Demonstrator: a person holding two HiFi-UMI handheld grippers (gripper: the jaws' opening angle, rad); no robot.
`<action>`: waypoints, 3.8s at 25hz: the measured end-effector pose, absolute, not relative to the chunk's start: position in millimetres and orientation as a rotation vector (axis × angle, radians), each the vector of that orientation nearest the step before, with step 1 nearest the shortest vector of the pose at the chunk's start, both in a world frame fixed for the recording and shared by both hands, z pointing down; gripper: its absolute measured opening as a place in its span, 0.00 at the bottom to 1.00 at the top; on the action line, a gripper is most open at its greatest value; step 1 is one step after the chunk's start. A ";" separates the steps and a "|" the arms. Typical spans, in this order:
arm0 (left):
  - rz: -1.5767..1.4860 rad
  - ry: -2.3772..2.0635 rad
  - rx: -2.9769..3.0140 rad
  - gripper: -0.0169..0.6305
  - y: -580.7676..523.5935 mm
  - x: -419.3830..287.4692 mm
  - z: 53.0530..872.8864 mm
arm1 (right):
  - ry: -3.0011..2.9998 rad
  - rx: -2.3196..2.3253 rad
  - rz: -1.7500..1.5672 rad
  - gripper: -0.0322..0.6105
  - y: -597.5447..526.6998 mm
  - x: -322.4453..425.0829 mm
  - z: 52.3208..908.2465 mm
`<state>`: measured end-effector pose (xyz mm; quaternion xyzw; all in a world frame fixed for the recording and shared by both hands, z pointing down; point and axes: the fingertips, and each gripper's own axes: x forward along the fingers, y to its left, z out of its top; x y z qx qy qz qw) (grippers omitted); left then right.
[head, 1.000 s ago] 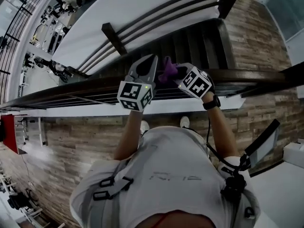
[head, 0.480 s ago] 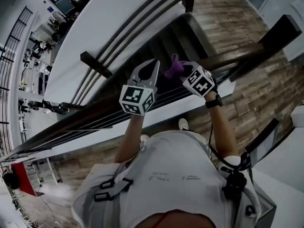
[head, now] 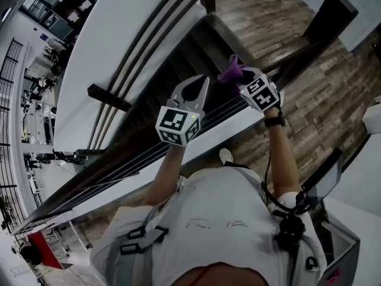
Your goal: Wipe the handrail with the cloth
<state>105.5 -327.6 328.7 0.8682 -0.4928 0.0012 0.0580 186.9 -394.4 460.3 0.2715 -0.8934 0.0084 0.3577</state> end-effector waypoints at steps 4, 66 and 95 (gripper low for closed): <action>0.015 -1.390 2.689 0.03 -346.3 147.3 329.6 | -2.295 0.794 0.031 0.22 -428.2 224.1 458.9; -0.170 -2.412 1.787 0.03 -111.6 -151.1 323.4 | -2.860 0.102 -0.199 0.23 -254.0 -122.0 378.8; -0.228 -2.580 0.911 0.03 275.7 -374.2 488.3 | -2.226 -0.535 -0.942 0.24 180.2 -485.6 713.1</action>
